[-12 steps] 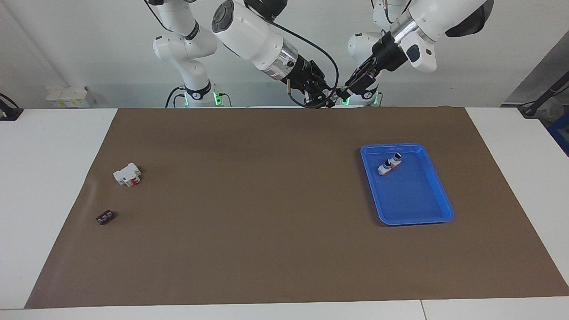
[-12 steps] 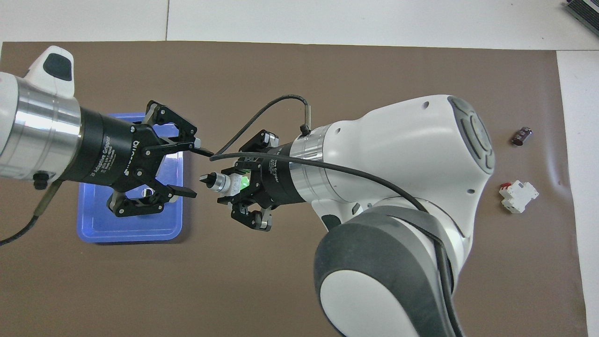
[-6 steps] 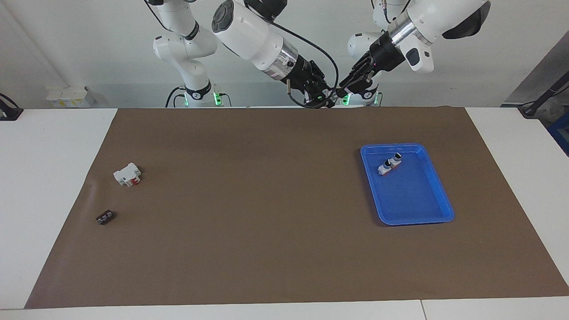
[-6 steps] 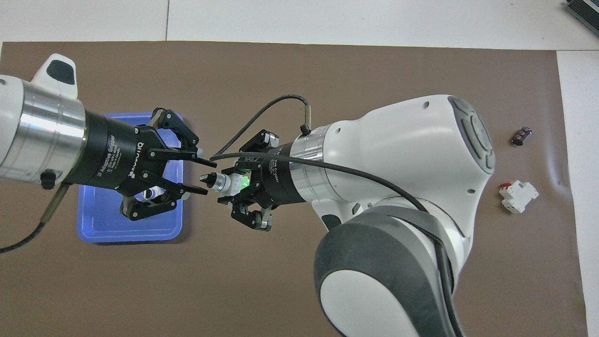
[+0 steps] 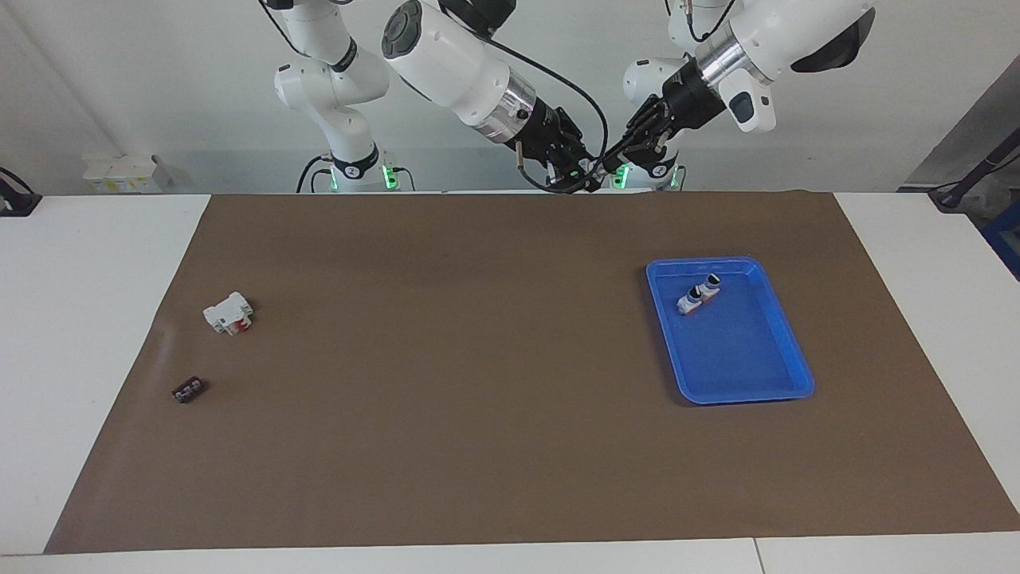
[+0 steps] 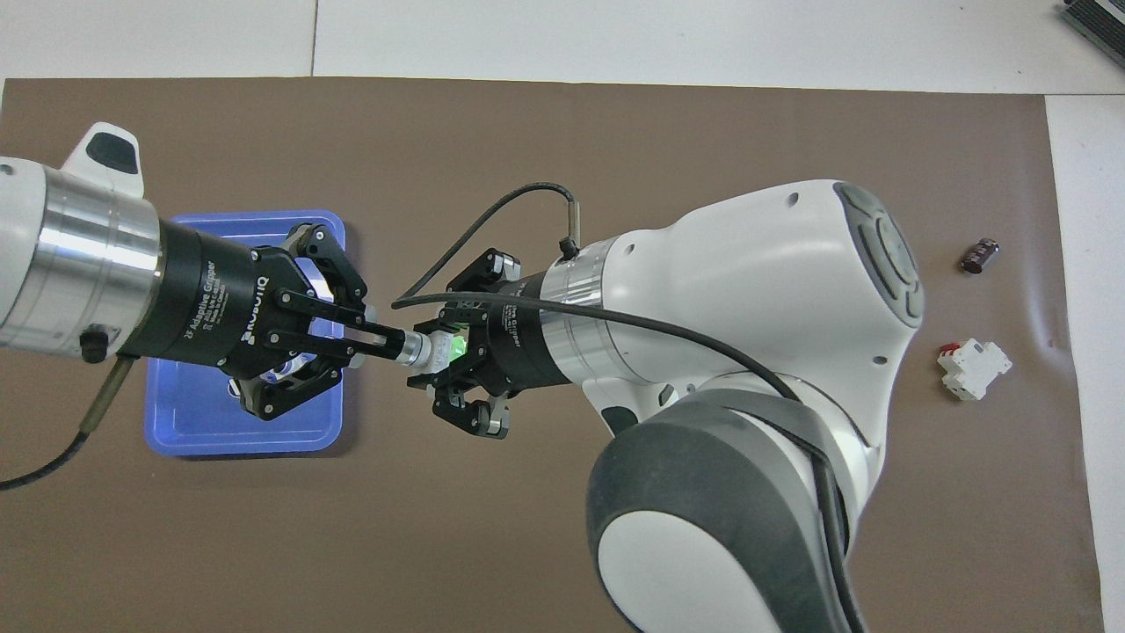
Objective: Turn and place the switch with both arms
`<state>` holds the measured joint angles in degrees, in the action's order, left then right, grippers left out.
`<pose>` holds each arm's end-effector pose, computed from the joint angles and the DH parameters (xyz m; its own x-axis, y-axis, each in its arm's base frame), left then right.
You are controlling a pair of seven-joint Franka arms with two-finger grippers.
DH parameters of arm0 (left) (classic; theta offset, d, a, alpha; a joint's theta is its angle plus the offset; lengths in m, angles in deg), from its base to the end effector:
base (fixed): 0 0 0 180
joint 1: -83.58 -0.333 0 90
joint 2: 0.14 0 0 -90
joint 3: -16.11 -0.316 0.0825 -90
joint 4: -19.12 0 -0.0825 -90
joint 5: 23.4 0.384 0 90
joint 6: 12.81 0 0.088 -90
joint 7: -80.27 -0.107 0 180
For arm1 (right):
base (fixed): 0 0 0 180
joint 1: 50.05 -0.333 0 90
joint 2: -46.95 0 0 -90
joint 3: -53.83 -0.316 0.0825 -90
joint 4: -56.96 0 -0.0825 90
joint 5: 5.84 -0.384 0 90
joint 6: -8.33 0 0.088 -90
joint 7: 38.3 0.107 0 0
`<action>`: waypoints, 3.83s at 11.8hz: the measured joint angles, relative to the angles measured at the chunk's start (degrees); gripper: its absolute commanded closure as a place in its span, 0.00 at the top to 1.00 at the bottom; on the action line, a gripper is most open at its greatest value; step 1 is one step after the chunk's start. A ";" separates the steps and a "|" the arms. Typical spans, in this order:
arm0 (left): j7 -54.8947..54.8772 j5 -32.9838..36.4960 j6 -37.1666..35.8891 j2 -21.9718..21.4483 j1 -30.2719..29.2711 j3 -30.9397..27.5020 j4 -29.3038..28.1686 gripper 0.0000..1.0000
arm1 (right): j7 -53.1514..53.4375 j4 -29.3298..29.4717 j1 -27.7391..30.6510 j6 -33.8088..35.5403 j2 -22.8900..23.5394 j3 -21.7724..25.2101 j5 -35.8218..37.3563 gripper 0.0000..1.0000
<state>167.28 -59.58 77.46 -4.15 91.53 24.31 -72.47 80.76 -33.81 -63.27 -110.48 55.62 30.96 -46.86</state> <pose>0.4933 -0.2117 0.6694 0.2992 0.7588 -0.5786 0.9460 -0.3153 0.0756 0.5074 0.3889 0.6011 -0.1610 -0.6905 -0.7051 -0.9853 0.0713 0.1552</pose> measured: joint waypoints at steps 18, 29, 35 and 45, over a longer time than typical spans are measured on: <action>-87.34 0.32 0.09 -0.49 -0.37 -0.14 -0.97 0.00 | 0.74 0.09 -0.17 -0.48 0.47 -0.13 -0.06 0.00; -102.96 3.26 0.06 -1.40 -0.84 0.46 -1.64 0.00 | 0.74 0.14 -0.77 -1.55 1.23 -0.55 0.02 0.57; -108.81 15.54 4.43 -2.36 -4.59 -1.18 -6.51 0.00 | -7.60 0.50 1.45 4.58 -3.17 0.61 6.87 0.99; -114.41 36.65 34.16 -5.17 -7.64 -1.00 -32.50 0.00 | -49.99 0.16 13.87 5.74 -5.29 1.25 17.07 0.99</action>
<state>52.86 -22.94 111.62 -9.33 83.89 23.31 -104.96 30.77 -33.66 -49.41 -104.74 50.34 32.22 -29.79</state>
